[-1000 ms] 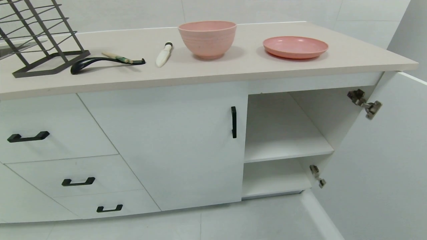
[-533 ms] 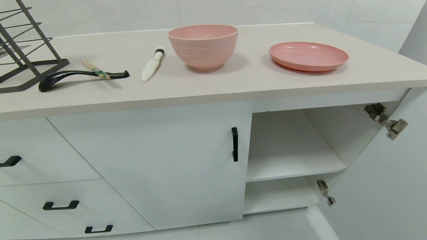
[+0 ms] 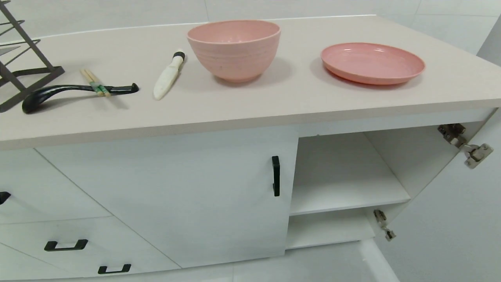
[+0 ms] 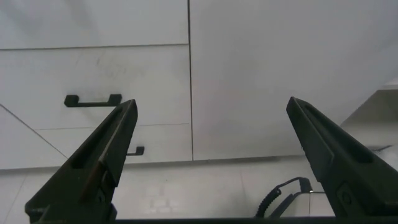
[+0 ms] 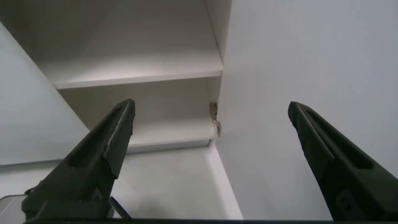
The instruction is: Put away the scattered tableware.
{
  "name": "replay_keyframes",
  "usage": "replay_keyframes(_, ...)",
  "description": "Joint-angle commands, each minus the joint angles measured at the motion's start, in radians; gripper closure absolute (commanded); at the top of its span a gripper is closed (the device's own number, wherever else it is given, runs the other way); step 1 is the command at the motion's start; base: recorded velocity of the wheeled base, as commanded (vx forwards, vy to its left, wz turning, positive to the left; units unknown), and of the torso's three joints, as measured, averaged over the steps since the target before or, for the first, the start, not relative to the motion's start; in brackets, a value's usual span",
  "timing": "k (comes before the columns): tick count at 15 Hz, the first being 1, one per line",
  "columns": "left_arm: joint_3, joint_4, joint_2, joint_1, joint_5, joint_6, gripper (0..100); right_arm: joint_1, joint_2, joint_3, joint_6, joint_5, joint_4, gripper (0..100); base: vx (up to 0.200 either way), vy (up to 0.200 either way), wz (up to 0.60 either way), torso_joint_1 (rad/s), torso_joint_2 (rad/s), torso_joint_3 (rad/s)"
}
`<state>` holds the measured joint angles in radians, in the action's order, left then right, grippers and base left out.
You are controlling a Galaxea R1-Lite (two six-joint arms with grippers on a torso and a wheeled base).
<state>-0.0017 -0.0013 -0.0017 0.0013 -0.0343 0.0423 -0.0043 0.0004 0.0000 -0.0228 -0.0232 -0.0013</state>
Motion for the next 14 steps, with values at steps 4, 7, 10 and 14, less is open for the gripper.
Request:
replay_keyframes(4, 0.000, 0.000, 0.002, 0.000, -0.004, 0.001, 0, 0.001, 0.000, 0.000, 0.000, 0.000, 0.000, 0, 0.000, 0.000, 0.00, 0.225, -0.56, -0.209)
replay_keyframes(7, 0.000, 0.000, 0.002, 0.000, -0.004, 0.001, 0, 0.001, 0.000, 0.000, 0.000, 0.000, 0.000, 0, 0.000, 0.000, 0.00, 0.219, -0.52, -0.198)
replay_keyframes(10, 0.000, 0.000, 0.002, 0.000, -0.003, -0.001, 0, 0.001, 0.000, 0.000, 0.000, 0.000, 0.000, 0, 0.000, 0.000, 0.00, 0.155, -0.48, -0.217)
replay_keyframes(14, 0.000, 0.000, 0.002, 0.000, -0.003, -0.002, 0, 0.001, 0.000, 0.000, 0.000, -0.001, 0.000, 0, 0.000, 0.000, 0.00, 0.281, -0.49, -0.223)
